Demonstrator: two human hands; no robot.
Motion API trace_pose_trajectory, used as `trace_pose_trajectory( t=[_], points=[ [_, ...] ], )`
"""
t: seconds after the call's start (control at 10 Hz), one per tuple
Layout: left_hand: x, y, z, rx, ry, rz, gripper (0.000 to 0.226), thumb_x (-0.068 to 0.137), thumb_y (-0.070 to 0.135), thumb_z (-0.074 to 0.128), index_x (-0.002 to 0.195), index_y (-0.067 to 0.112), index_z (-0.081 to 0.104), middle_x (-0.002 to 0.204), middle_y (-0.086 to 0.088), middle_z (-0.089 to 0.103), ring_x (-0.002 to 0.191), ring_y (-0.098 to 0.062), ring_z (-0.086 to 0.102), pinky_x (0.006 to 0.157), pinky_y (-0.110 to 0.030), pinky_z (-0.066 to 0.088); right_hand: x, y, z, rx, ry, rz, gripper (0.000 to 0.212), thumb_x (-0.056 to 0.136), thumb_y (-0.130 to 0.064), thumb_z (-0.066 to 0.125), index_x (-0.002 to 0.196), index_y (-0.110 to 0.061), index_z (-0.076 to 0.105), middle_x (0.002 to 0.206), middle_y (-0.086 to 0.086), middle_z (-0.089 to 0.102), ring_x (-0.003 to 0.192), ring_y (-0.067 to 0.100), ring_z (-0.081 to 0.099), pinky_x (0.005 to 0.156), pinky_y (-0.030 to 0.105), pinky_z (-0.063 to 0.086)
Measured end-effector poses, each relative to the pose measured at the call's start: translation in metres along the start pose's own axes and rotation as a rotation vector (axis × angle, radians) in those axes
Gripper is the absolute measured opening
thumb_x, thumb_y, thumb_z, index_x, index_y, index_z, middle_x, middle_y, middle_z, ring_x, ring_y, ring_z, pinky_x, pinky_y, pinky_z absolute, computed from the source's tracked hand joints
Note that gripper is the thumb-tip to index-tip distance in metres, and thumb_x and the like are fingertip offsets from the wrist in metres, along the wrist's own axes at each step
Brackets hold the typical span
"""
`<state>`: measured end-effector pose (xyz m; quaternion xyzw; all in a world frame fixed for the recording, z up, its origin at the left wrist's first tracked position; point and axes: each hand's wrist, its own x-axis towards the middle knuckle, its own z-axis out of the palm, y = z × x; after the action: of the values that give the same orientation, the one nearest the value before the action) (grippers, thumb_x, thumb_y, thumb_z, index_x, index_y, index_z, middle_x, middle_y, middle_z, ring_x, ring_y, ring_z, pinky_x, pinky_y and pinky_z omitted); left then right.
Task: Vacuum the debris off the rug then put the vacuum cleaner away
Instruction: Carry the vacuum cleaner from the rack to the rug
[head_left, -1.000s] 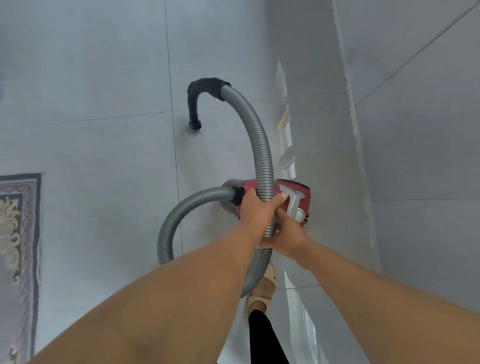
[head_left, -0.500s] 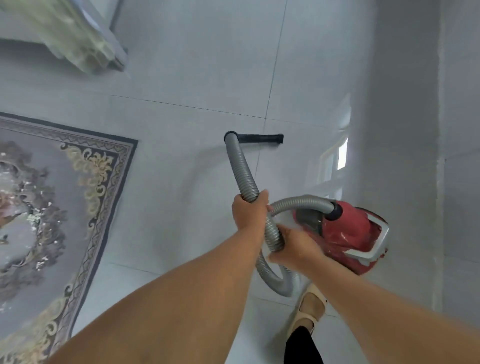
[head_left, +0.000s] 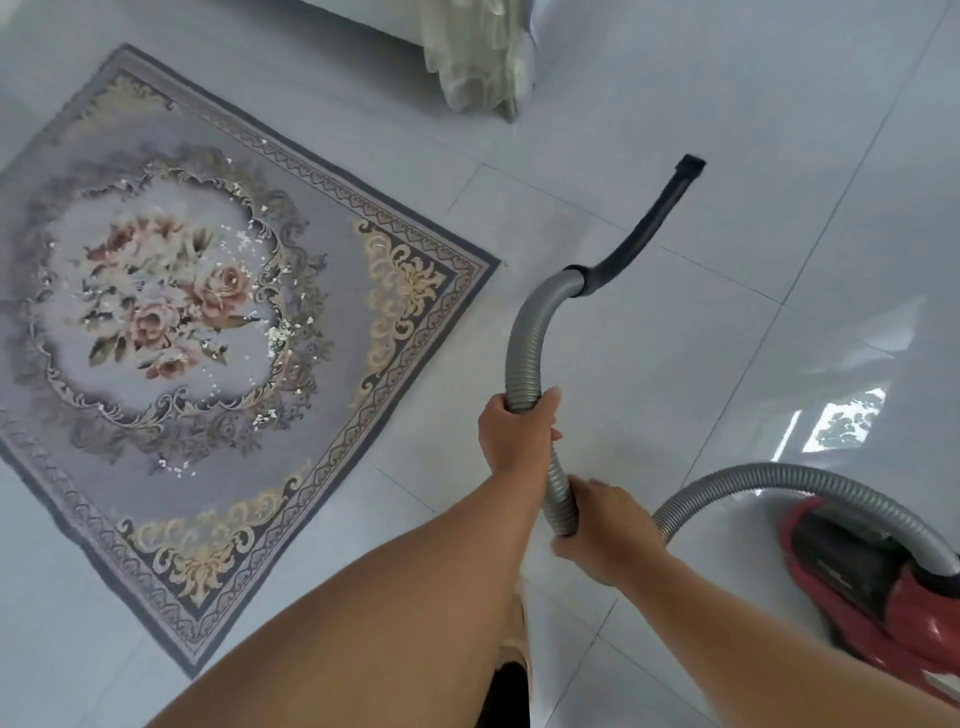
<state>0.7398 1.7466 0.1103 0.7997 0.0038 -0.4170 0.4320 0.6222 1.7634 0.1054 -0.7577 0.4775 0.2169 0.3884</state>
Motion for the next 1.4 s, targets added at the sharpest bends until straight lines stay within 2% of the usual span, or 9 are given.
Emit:
trace_pose_trajectory(
  t=[0.2, 0.6, 0.8, 0.9, 1.0, 1.1, 1.2, 1.3, 1.4],
  points=[
    [0.061, 0.028, -0.061, -0.069, 0.178, 0.037, 0.029, 0.082, 0.032, 0.069, 0.095, 0.008, 0.059, 0.072, -0.003, 0.067, 0.054, -0.013, 0.064, 0.044, -0.02, 0.046, 0.033, -0.07, 0.011, -0.075, 0.057, -0.045, 0.027, 0.079, -0.025, 0.061, 0.096, -0.022, 0.041, 0.08, -0.004, 0.056, 0.074, 0.022, 0.052, 0.065, 0.03, 0.039],
    [0.157, 0.038, -0.156, -0.059, 0.388, -0.092, 0.042, 0.103, 0.028, 0.038, 0.135, 0.003, 0.029, 0.118, -0.014, 0.057, 0.097, -0.03, 0.061, 0.081, -0.038, 0.052, 0.098, -0.147, 0.032, -0.225, 0.146, -0.112, 0.027, 0.088, -0.034, 0.059, 0.11, -0.019, 0.051, 0.097, -0.001, 0.048, 0.099, 0.022, 0.049, 0.066, 0.032, 0.04],
    [0.178, -0.009, -0.189, 0.132, 0.449, -0.252, 0.048, 0.104, 0.032, 0.029, 0.14, 0.002, 0.039, 0.138, -0.018, 0.048, 0.122, -0.033, 0.052, 0.048, -0.019, 0.033, 0.12, -0.159, 0.047, -0.359, 0.061, -0.158, 0.04, 0.088, -0.041, 0.064, 0.118, -0.018, 0.051, 0.11, 0.002, 0.049, 0.107, 0.023, 0.047, 0.072, 0.032, 0.044],
    [0.172, -0.022, -0.199, 0.316, 0.381, -0.297, 0.047, 0.101, 0.016, 0.037, 0.145, 0.001, 0.028, 0.139, -0.018, 0.047, 0.121, -0.031, 0.052, 0.075, -0.015, 0.047, 0.124, -0.157, 0.057, -0.362, 0.013, -0.163, 0.04, 0.089, -0.041, 0.063, 0.12, -0.018, 0.05, 0.112, 0.002, 0.048, 0.109, 0.023, 0.046, 0.077, 0.034, 0.047],
    [0.17, -0.032, -0.2, 0.582, 0.392, -0.276, 0.062, 0.099, 0.011, 0.039, 0.152, 0.001, 0.008, 0.156, -0.011, 0.022, 0.121, -0.024, 0.052, 0.089, -0.031, 0.044, 0.127, -0.153, 0.067, -0.354, -0.025, -0.164, 0.04, 0.09, -0.041, 0.062, 0.12, -0.018, 0.05, 0.113, 0.003, 0.047, 0.11, 0.023, 0.045, 0.08, 0.034, 0.047],
    [0.186, -0.046, -0.2, 0.692, 0.294, -0.179, 0.066, 0.099, 0.017, 0.039, 0.153, 0.003, 0.003, 0.149, 0.006, 0.034, 0.082, -0.02, 0.051, 0.055, -0.034, 0.032, 0.132, -0.151, 0.072, -0.324, -0.024, -0.164, 0.038, 0.091, -0.038, 0.062, 0.121, -0.017, 0.051, 0.113, 0.004, 0.047, 0.111, 0.024, 0.045, 0.082, 0.036, 0.049],
    [0.193, -0.047, -0.195, 0.491, 0.347, -0.067, 0.062, 0.1, 0.018, 0.036, 0.152, 0.002, 0.007, 0.091, 0.013, 0.042, 0.057, -0.02, 0.031, 0.047, -0.034, 0.019, 0.136, -0.149, 0.072, -0.256, 0.007, -0.144, 0.035, 0.092, -0.032, 0.062, 0.121, -0.016, 0.052, 0.112, 0.006, 0.049, 0.11, 0.025, 0.046, 0.083, 0.037, 0.048],
    [0.188, -0.023, -0.179, -0.099, 0.53, -0.261, 0.046, 0.103, 0.033, 0.038, 0.141, 0.008, 0.031, 0.098, -0.002, 0.052, 0.077, -0.019, 0.05, 0.062, -0.029, 0.041, 0.14, -0.143, 0.066, -0.081, 0.045, -0.108, 0.037, 0.09, -0.024, 0.064, 0.124, -0.016, 0.054, 0.113, 0.005, 0.053, 0.107, 0.023, 0.05, 0.084, 0.035, 0.046],
    [0.185, -0.024, -0.172, -0.003, 0.425, -0.292, 0.055, 0.101, 0.038, 0.04, 0.145, 0.007, 0.027, 0.13, -0.007, 0.052, 0.113, -0.028, 0.055, 0.097, -0.038, 0.045, 0.139, -0.13, 0.055, 0.063, 0.024, -0.092, 0.055, 0.088, -0.019, 0.067, 0.139, -0.018, 0.046, 0.133, 0.004, 0.05, 0.123, 0.022, 0.047, 0.096, 0.033, 0.04]
  ],
)
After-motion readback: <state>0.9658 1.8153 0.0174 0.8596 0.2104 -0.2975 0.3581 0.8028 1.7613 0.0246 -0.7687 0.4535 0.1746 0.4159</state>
